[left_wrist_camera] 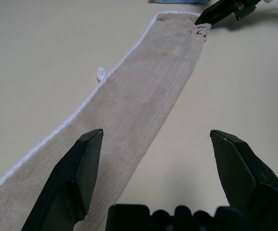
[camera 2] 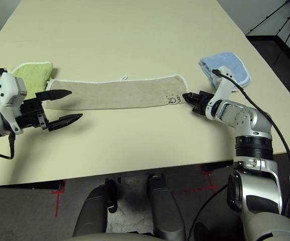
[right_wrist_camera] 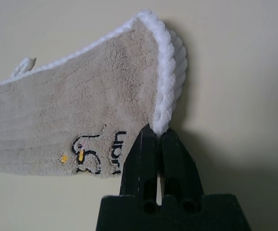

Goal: Fold the towel and set it aside.

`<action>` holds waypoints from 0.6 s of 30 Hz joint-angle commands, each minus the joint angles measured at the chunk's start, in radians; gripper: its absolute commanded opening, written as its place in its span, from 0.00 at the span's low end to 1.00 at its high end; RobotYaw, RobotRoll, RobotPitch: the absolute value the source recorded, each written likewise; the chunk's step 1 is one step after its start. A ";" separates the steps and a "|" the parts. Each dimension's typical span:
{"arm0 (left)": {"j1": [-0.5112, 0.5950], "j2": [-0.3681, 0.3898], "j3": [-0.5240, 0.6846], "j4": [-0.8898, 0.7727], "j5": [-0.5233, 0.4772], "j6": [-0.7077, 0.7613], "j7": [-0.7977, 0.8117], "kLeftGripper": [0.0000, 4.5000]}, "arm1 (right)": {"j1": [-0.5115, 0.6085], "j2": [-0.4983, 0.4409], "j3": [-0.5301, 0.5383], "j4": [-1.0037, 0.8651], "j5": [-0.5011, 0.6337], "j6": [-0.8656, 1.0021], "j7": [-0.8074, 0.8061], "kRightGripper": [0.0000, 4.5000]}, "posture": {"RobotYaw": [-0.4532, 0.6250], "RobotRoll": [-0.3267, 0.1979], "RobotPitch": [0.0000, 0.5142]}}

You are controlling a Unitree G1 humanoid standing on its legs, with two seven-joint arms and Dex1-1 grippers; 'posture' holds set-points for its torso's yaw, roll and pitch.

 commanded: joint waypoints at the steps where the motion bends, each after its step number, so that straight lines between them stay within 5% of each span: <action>1: -0.003 0.009 -0.016 0.003 0.007 0.004 -0.005 1.00 | 0.021 -0.030 -0.006 0.060 -0.043 -0.021 -0.029 0.01 | 0.30 0.62 0.43; 18: -0.031 -0.001 -0.008 0.019 -0.001 -0.001 0.010 1.00 | -0.003 -0.069 -0.012 0.099 -0.046 -0.054 -0.040 0.01 | 0.30 0.62 0.42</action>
